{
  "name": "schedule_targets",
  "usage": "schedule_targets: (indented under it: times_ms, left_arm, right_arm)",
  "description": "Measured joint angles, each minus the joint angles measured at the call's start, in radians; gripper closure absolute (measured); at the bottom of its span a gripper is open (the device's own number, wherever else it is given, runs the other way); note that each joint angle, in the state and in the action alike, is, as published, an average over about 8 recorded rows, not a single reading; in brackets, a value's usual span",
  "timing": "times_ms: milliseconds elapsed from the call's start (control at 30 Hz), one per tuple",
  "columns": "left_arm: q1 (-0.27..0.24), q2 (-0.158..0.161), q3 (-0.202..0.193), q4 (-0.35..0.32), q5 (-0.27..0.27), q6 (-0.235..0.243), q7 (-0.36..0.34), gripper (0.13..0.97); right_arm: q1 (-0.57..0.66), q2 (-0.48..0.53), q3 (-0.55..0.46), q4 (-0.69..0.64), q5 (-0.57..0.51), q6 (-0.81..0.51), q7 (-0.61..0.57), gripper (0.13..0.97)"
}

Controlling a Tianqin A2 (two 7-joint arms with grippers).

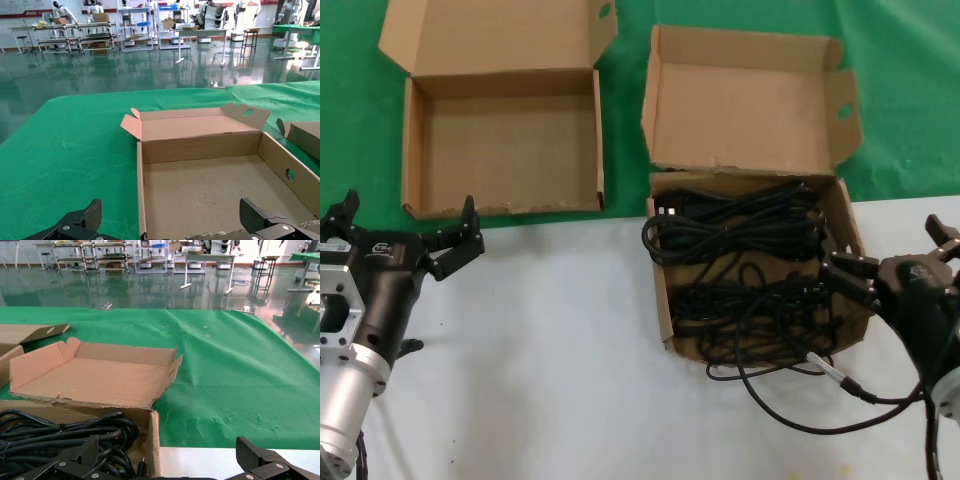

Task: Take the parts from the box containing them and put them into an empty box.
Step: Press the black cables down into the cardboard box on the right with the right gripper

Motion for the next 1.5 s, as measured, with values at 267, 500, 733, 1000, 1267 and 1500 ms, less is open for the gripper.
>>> schedule_targets:
  times_ms: [267,500,733,1000,1267,1500]
  left_arm:
    - [0.0,0.0,0.0,0.0,0.0,0.0,0.0,0.132]
    - [0.0,0.0,0.0,0.0,0.0,0.0,0.0,0.132]
    - [0.0,0.0,0.0,0.0,0.0,0.0,0.0,0.132]
    - [0.0,0.0,0.0,0.0,0.0,0.0,0.0,0.132]
    - [0.0,0.0,0.0,0.0,0.0,0.0,0.0,0.132]
    - [0.0,0.0,0.0,0.0,0.0,0.0,0.0,0.143]
  right_arm:
    - [0.0,0.0,0.0,0.0,0.0,0.0,0.0,0.129]
    - [0.0,0.0,0.0,0.0,0.0,0.0,0.0,0.129]
    - [0.0,0.0,0.0,0.0,0.0,0.0,0.0,0.129]
    - [0.0,0.0,0.0,0.0,0.0,0.0,0.0,0.129]
    - [0.0,0.0,0.0,0.0,0.0,0.0,0.0,0.129]
    - [-0.002,0.003,-0.002,0.004,0.001,0.002,0.0,0.129]
